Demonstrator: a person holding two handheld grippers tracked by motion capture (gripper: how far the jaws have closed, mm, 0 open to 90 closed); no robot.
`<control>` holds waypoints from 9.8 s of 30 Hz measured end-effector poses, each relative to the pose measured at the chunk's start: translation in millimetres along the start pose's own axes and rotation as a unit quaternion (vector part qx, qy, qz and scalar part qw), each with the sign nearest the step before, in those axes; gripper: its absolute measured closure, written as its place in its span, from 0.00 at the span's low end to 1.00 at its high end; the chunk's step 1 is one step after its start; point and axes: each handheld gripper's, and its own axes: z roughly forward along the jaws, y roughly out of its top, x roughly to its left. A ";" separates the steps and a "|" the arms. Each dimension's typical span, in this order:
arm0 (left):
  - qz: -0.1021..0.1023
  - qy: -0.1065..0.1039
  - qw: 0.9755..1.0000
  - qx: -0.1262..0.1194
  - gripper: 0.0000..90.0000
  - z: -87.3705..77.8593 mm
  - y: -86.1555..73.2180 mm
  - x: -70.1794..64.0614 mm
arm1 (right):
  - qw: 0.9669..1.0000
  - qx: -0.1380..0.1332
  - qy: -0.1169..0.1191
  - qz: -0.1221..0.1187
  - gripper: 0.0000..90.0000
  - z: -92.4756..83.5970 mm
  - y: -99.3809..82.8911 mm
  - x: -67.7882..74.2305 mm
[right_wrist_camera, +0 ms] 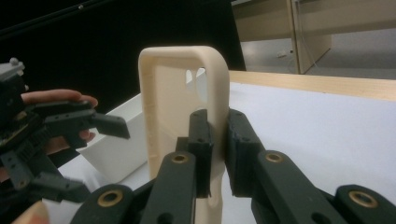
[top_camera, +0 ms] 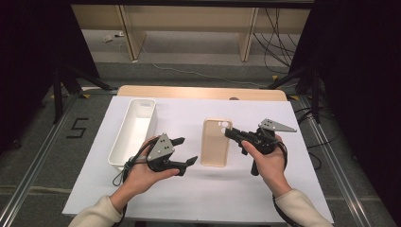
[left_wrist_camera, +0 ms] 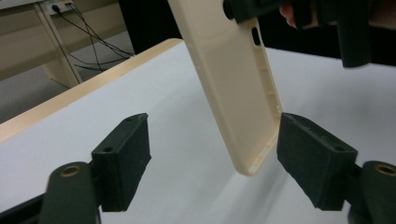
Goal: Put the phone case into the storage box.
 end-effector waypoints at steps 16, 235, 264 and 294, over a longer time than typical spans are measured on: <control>-0.026 0.048 0.998 -0.039 0.51 4.8 29.9 -0.5 | 1.000 -0.001 -0.007 -0.020 0.92 4.5 -4.2 10.7; -0.058 0.193 0.975 -0.097 0.94 -41.8 68.9 53.8 | 0.988 -0.002 -0.063 -0.140 0.21 -67.9 -43.2 4.0; -0.050 0.199 0.973 -0.110 0.94 -52.8 72.8 70.1 | 0.989 0.002 -0.055 -0.136 0.21 -66.2 -44.4 3.2; -0.044 0.208 0.971 -0.110 0.94 -60.6 76.0 82.1 | 0.989 0.006 -0.054 -0.136 0.21 -65.8 -45.2 3.0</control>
